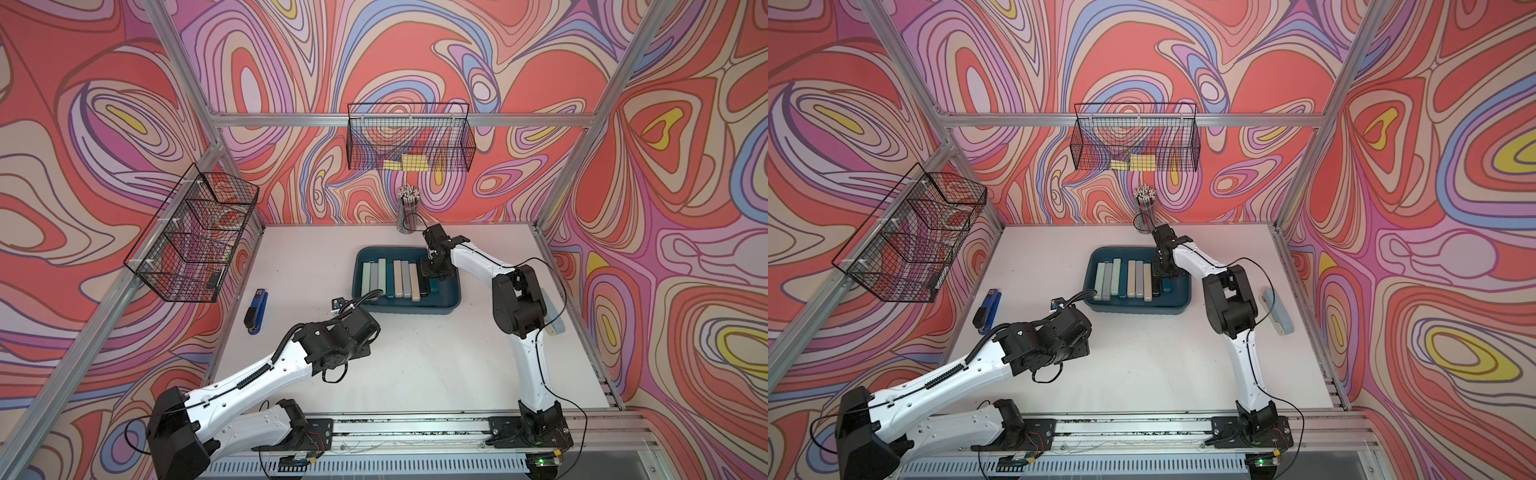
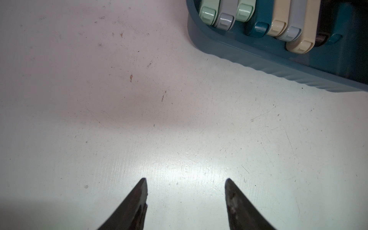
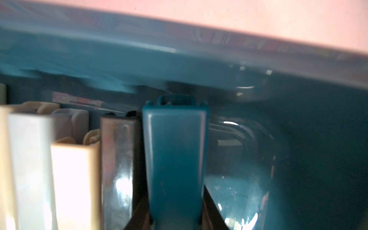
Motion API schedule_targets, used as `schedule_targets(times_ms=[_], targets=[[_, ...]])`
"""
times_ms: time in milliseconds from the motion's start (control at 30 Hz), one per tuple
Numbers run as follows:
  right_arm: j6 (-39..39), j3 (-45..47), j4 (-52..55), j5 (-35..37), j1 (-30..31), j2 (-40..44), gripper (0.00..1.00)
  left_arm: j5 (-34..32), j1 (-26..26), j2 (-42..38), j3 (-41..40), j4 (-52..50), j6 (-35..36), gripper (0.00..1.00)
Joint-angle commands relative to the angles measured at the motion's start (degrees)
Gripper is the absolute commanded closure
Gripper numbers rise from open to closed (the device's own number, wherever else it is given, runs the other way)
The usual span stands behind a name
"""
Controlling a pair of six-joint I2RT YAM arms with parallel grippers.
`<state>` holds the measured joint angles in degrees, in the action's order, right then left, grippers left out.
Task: Put the pruning pliers into the storage box
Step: Place the pruning pliers in the storage box.
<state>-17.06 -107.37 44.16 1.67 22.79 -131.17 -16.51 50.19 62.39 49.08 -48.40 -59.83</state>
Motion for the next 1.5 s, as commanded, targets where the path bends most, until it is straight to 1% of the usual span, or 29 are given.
schedule_targets(times_ms=[0,100,167,300,400,700,900,1067,1200,1233,1267,1333,1367,1467], targets=[[-0.72,-1.06,-0.09,0.08,-0.13,-1.97,0.77,-0.54,-0.27,-0.24,-0.09,-1.3,-1.03,0.37],[-0.62,-1.61,0.52,0.79,-0.2,-1.87,0.74,-0.29,-0.28,-0.1,-0.21,-0.91,-1.07,0.37],[-0.61,-2.2,1.1,1.05,-0.21,-1.89,0.69,-0.14,-0.3,0.19,-0.22,-0.7,-1.07,0.37],[-0.91,-2.7,1.59,1.35,-0.33,-0.9,0.55,0.08,-0.32,0.41,-0.06,-0.72,-0.85,0.37],[-1.0,-3.28,2.21,1.54,-0.29,0.12,0.51,-0.1,-0.27,0.21,-0.09,-0.82,-0.83,0.37],[-0.83,-3.49,4.18,2.57,-0.29,4.4,0.5,-0.39,-0.29,0.18,0.49,-1.4,-0.53,0.37],[-0.91,-2.76,5.57,3.77,-0.29,8.15,0.5,-2.02,-0.28,0.01,2.48,-3.07,0.84,0.37],[-1.22,-0.48,5.85,4.36,-0.26,12.7,0.5,-2.55,-0.27,-0.06,3.35,-3.72,2.43,0.37],[0.41,3.49,4.66,6.79,-0.19,18.21,0.5,-2.12,-1.01,0.95,5.7,-4.75,5.78,0.37],[0.75,5.1,4.13,7.7,-0.2,19.91,0.51,-2.71,-1.23,1.26,6.91,-5.59,6.55,0.36],[1.02,6.56,3.76,8.33,-0.2,21.63,0.51,-3.49,-1.52,1.48,7.95,-6.49,7.18,0.32],[1.45,10.79,2.09,9.36,-0.2,26.36,0.51,-5.61,-2.5,1.77,10.16,-8.12,8.6,0.15],[1.73,12.92,0.93,9.27,-0.2,28.75,0.51,-5.73,-3.31,1.77,10.93,-8.12,9.96,0.13],[3.59,20.89,-4.13,11.06,0.43,37.82,0.51,-3.18,-7.51,1.94,12.67,-5.72,15.95,0.12]])
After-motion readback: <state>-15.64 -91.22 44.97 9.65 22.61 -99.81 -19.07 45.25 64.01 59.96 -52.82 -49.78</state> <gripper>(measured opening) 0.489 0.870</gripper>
